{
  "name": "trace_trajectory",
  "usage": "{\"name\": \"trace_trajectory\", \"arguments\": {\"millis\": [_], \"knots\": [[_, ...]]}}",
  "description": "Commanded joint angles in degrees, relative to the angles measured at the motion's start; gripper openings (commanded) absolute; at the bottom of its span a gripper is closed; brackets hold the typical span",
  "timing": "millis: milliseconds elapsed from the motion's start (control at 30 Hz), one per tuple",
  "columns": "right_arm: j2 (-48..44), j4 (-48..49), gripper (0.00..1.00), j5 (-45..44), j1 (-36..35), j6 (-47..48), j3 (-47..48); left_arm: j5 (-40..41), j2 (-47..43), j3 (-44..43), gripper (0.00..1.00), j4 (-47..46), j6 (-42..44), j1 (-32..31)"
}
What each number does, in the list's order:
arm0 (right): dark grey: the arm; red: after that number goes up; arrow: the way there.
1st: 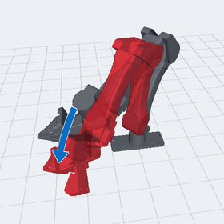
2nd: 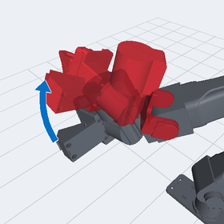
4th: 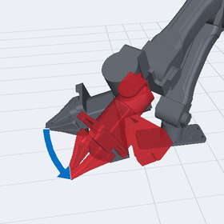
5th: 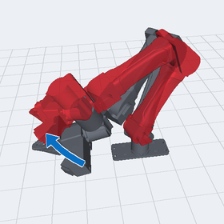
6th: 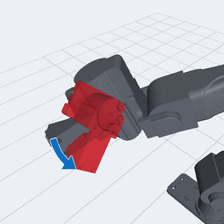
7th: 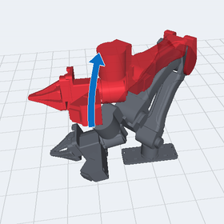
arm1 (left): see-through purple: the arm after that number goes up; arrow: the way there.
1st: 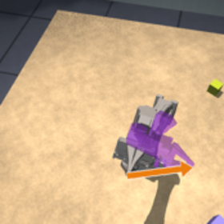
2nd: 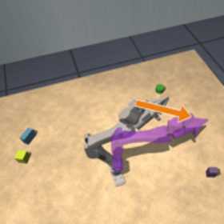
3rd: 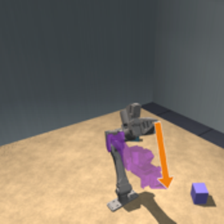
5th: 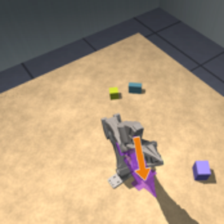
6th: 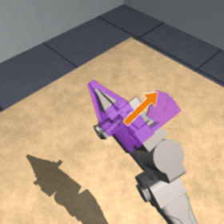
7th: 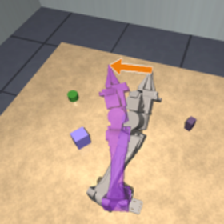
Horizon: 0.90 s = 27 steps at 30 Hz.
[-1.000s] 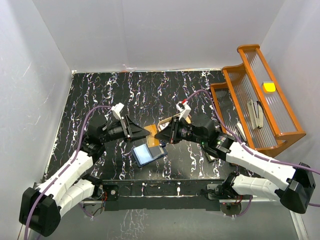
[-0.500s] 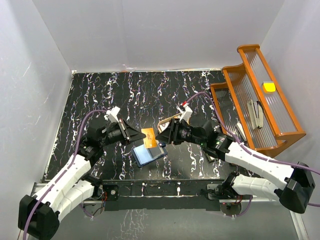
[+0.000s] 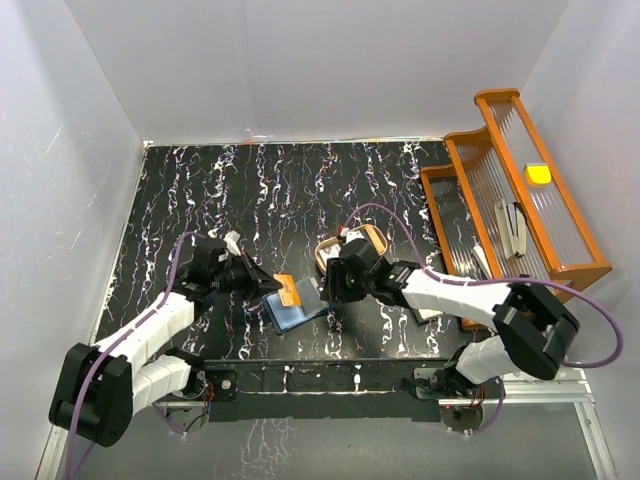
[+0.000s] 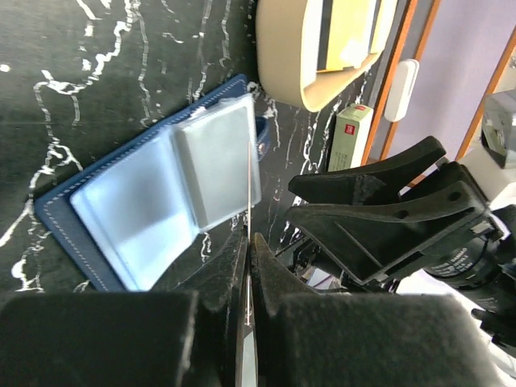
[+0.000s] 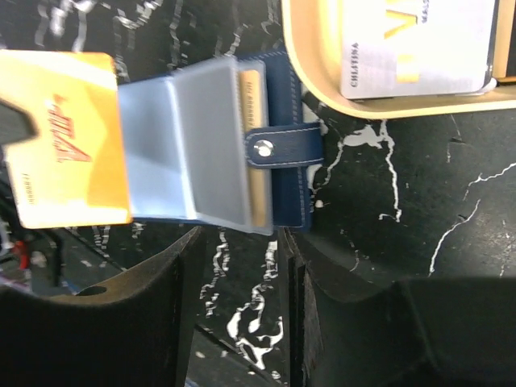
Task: Put the credit cards into the card holder
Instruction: Insert the credit card into the card holder.
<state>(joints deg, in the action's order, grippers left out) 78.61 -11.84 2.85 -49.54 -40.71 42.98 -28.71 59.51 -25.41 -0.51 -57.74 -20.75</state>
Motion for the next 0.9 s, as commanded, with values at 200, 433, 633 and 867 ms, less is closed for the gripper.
{"name": "trace_trajectory", "arguments": {"millis": [200, 433, 633, 867], "knots": [[7.64, 4.87, 0.37, -0.21, -0.12, 4.78, 3.69, -5.77, 3.36, 4.56, 0.00, -7.05, 0.55, 3.98], [10.50, 4.41, 0.23, 1.20, -0.57, 4.72, 3.83, -7.45, 6.99, 4.44, 0.00, -5.04, 3.85, 5.67], [10.75, 5.94, 0.23, 1.65, -2.86, 0.81, 1.19, -12.30, 10.10, 4.48, 0.00, -7.81, 5.44, 7.30], [10.19, 4.00, 0.22, 0.61, -5.36, -2.54, 1.14, -13.48, 9.45, 3.36, 0.00, -6.24, 7.53, 7.95]]}}
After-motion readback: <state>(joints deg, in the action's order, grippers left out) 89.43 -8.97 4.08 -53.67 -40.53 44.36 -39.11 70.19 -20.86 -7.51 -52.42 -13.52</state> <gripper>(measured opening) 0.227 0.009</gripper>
